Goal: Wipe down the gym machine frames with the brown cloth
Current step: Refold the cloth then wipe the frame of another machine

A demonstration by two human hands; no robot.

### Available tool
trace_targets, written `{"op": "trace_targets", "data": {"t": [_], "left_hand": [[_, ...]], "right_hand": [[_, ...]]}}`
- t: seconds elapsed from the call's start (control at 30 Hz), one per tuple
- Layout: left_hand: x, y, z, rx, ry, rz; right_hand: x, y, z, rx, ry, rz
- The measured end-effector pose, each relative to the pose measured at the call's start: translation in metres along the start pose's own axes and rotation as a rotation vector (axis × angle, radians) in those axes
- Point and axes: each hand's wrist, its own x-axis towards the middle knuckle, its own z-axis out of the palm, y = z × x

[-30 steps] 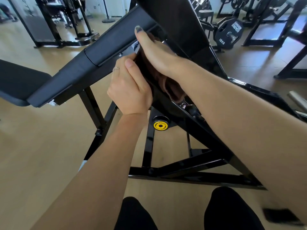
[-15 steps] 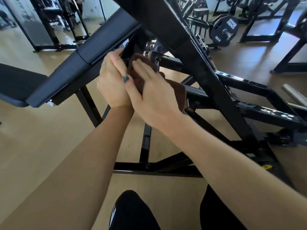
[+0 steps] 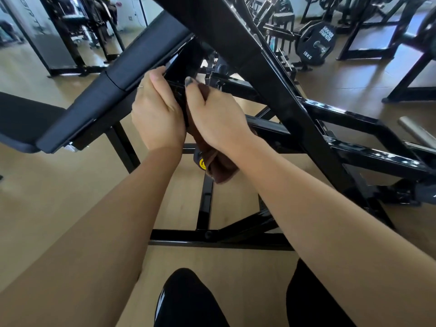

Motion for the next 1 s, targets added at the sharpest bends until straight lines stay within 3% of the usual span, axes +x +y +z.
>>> {"op": "trace_targets", "data": {"t": [0.13, 0.27, 0.47, 0.6, 0.77, 1.0], "left_hand": [[0.001, -0.006, 0.003, -0.052, -0.040, 0.035], [0.002, -0.008, 0.003, -0.045, -0.038, 0.052], [-0.003, 0.001, 0.009, -0.036, 0.035, -0.023], [-0.003, -0.003, 0.012, -0.029, 0.046, -0.034], [-0.003, -0.003, 0.008, -0.024, 0.025, -0.018], [-0.003, -0.005, 0.009, -0.017, 0.029, -0.019]], "right_hand": [[-0.031, 0.026, 0.007, -0.022, 0.193, -0.122], [-0.045, 0.048, 0.006, -0.044, 0.291, -0.052], [-0.037, 0.047, 0.011, -0.209, 0.304, -0.071], [-0.015, 0.046, 0.003, -0.209, 0.227, 0.050], [-0.064, 0.048, 0.015, -0.234, 0.306, -0.119], [-0.065, 0.054, 0.015, -0.306, 0.375, -0.183]]}}
